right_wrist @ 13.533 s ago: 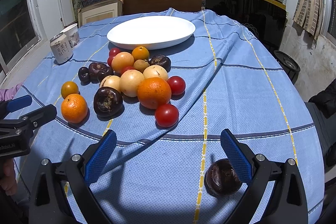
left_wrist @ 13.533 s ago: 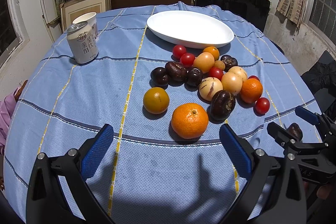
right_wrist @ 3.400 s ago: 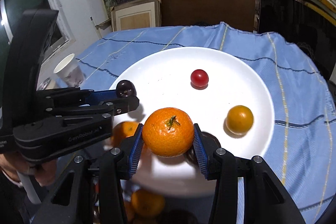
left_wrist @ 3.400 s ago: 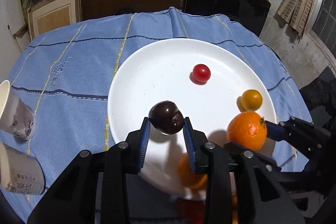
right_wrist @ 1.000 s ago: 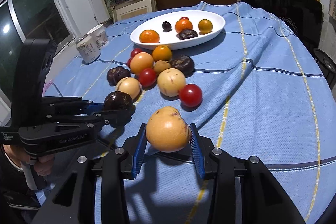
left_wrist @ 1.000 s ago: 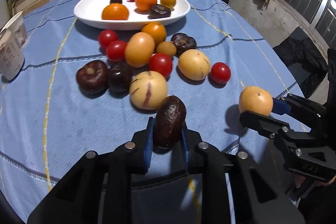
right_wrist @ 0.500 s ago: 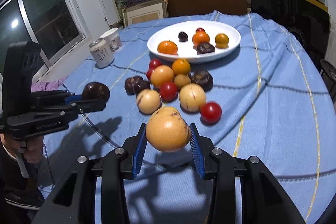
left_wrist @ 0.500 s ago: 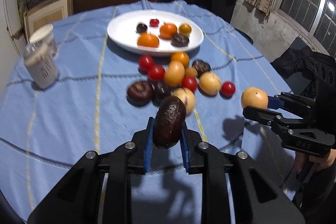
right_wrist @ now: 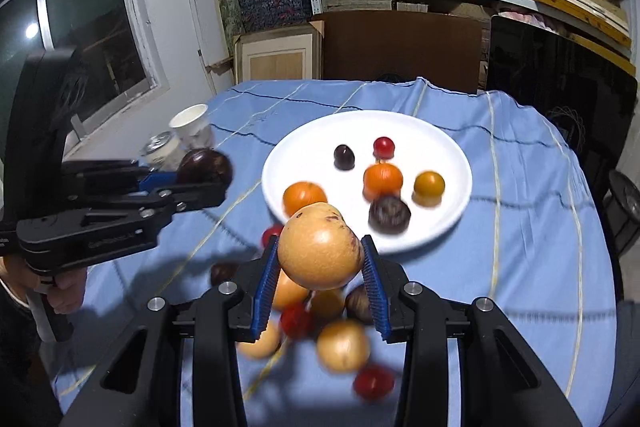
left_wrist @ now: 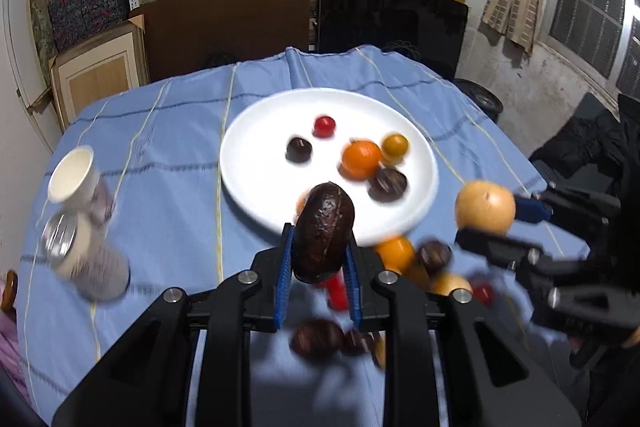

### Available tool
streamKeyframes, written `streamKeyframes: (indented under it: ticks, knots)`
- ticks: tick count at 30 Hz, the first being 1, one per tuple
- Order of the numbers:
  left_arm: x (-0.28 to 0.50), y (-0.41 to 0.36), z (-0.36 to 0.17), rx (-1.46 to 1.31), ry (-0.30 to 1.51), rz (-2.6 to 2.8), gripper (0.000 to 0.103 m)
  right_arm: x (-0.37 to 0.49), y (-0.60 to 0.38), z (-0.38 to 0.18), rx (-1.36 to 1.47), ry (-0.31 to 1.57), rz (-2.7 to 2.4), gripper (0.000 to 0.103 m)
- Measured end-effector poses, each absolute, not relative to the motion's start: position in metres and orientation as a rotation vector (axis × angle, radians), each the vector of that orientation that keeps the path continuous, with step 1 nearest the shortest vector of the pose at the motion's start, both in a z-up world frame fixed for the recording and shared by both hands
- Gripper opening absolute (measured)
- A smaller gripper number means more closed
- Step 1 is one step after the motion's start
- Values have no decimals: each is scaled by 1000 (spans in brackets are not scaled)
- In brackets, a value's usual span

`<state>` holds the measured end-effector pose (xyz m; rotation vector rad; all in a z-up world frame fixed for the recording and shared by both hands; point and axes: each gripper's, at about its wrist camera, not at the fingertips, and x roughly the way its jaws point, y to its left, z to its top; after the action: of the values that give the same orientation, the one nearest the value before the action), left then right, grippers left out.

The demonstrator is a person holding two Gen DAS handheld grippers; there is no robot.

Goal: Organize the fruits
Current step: 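Carry both fruits over the white plate and open both tools to release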

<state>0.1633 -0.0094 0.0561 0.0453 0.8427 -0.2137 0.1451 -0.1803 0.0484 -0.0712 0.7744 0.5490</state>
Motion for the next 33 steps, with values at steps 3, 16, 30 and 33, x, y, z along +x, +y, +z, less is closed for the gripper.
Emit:
streamKeyframes:
  ticks: [3, 16, 30, 33]
  knots:
    - [202, -8, 44, 27, 869, -197, 22, 170, -170, 38, -91, 798, 546, 41]
    - [251, -13, 10, 33, 878, -137, 56, 216, -170, 6, -9, 850, 523, 50]
    - [147, -7, 21, 46, 831, -110, 80, 129, -235, 12, 135, 825, 461, 65]
    - [122, -2, 14, 13, 844, -113, 81, 106, -246, 6, 167, 831, 439, 65]
